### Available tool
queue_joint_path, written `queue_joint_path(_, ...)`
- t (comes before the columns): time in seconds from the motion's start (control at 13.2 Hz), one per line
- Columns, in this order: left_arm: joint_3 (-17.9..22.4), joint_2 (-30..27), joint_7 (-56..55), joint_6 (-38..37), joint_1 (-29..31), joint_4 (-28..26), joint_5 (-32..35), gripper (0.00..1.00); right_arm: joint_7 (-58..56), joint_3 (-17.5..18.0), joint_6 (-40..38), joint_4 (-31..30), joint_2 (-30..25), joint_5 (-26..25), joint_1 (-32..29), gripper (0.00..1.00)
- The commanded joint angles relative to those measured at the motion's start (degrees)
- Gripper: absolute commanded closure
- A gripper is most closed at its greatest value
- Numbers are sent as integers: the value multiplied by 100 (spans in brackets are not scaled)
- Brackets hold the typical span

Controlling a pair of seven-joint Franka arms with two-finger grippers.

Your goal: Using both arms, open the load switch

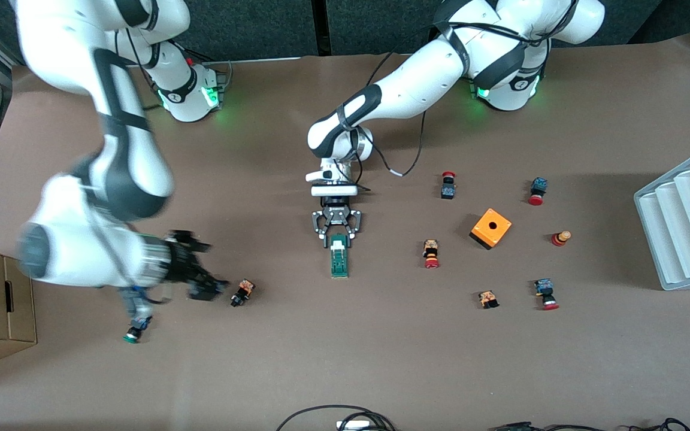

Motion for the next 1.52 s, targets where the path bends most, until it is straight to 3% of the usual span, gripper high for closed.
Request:
queue_joint_path(0.0,66,76,-143,-73,-75,65,70,18,-1219,109,-587,-528,-878,-493,-352,0)
queue_joint_path(0.08,66,67,-134,-73,-75,65,62,0,-1771,118,-834,-528,-1089,-730,-493,0)
queue_joint_path(0.46,58,15,-55,-56,-66,65,26,0,-4698,118,-1320,-1116,-2329,-1600,-1380,0)
queue_joint_path(0.68,14,-47,251,-3,-40,65,-61,0,-6133,65,-1312,-1109,-2427,-1935,-1812,0)
queue_joint_path(0.91,5,-275,1164,14,-57,74,-798,0,-6303,56,-1215,-1047,-2375,-2226,-1830,0)
queue_joint_path(1.44,-171,-776,2904,242,31,82,-1967,0,-6312,56,-1092,-853,-2357,-2262,-1847,0)
